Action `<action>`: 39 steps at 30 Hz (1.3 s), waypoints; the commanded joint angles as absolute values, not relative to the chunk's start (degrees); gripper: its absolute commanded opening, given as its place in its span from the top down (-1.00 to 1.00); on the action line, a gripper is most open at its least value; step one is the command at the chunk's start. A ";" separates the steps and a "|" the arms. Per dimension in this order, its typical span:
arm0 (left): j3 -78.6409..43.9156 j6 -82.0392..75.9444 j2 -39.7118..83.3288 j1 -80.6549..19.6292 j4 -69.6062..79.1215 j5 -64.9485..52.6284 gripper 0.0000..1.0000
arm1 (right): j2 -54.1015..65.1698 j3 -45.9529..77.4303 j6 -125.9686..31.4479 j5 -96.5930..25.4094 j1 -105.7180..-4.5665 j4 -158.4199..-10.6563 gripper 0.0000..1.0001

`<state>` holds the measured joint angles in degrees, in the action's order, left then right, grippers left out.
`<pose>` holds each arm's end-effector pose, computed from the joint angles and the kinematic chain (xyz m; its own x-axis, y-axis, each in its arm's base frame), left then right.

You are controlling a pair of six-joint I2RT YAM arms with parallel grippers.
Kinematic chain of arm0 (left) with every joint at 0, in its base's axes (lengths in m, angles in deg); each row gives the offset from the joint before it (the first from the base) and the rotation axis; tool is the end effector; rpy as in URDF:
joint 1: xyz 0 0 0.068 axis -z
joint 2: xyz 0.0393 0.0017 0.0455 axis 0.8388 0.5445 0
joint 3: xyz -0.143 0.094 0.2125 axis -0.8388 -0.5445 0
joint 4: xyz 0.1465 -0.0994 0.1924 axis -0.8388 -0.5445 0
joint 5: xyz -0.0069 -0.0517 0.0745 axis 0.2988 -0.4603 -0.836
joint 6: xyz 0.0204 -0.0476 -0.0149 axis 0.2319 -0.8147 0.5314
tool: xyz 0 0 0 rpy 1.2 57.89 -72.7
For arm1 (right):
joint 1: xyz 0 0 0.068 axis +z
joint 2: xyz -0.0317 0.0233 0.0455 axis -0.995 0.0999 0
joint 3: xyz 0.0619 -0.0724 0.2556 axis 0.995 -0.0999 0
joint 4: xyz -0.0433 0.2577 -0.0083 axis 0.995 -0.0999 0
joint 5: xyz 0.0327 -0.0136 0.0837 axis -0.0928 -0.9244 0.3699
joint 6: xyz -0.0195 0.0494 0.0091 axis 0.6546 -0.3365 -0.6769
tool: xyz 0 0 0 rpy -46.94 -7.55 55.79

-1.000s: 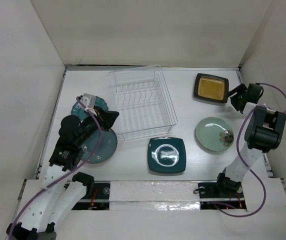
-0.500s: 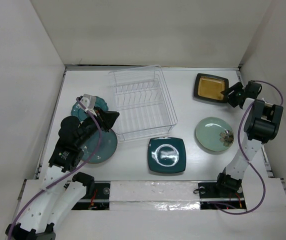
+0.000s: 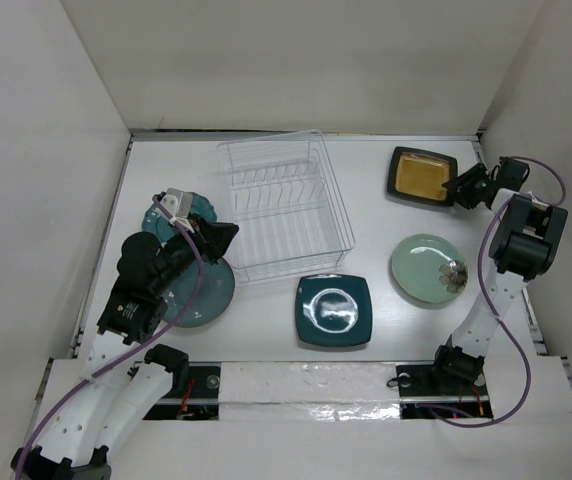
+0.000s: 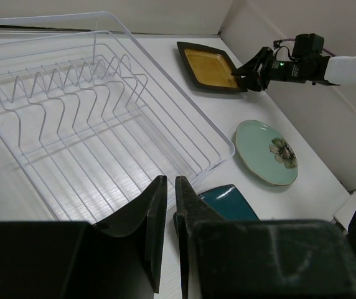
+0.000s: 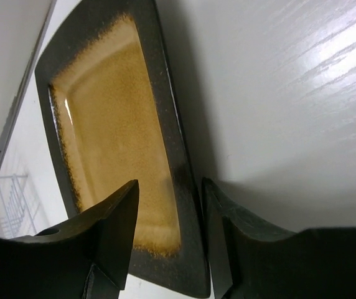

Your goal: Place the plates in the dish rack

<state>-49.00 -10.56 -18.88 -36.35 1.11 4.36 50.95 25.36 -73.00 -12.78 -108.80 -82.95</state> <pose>0.1344 -0.0629 0.3565 -0.1417 -0.2776 -0.9502 0.6224 0.7214 -0.3036 0.4447 -0.1832 0.1417 -0.4922 0.7345 -0.4672 0.3212 0.6520 0.6868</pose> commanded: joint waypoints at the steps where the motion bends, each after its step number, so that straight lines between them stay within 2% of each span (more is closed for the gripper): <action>1: -46.03 -9.84 -19.14 -36.01 3.27 4.21 0.82 | 49.27 22.75 -71.21 -11.84 -108.26 -85.37 0.00; 9: -46.29 -10.10 -19.58 -36.01 3.62 4.74 0.82 | 41.44 13.15 -70.94 -14.58 -104.22 -81.49 0.19; 12: -46.29 -10.10 -19.93 -36.01 3.53 4.65 0.81 | 40.38 10.34 -70.68 -14.41 -103.08 -80.60 0.18; 14: -46.38 -10.10 -20.02 -36.01 3.53 4.65 0.81 | 38.54 8.41 -70.68 -14.49 -103.08 -78.94 0.03; 15: -46.38 -10.10 -19.94 -36.01 3.53 4.65 0.81 | 37.93 7.44 -70.94 -14.67 -103.08 -78.15 -0.33; 16: -46.38 -10.10 -19.85 -36.01 3.62 4.74 0.81 | 37.49 6.12 -70.94 -15.02 -103.08 -77.01 -0.46; 18: -46.46 -10.19 -19.76 -36.01 3.62 4.91 0.81 | 37.04 5.76 -71.29 -15.11 -103.69 -76.65 -0.61; 22: -46.38 -10.01 -19.85 -36.01 3.45 4.56 0.81 | 38.27 5.06 -72.96 -14.32 -104.22 -71.83 -0.61; 31: -46.20 -9.92 -19.23 -36.01 3.44 4.30 0.81 | 43.88 9.80 -76.92 -9.76 -104.75 -71.28 -0.42; 38: -46.29 -9.84 -18.97 -36.01 3.36 4.03 0.81 | 48.37 8.49 -84.82 -4.65 -104.75 -62.42 -0.01; 39: -46.29 -9.84 -18.79 -36.01 3.36 4.04 0.81 | 48.47 8.14 -86.40 -4.56 -104.75 -61.45 0.14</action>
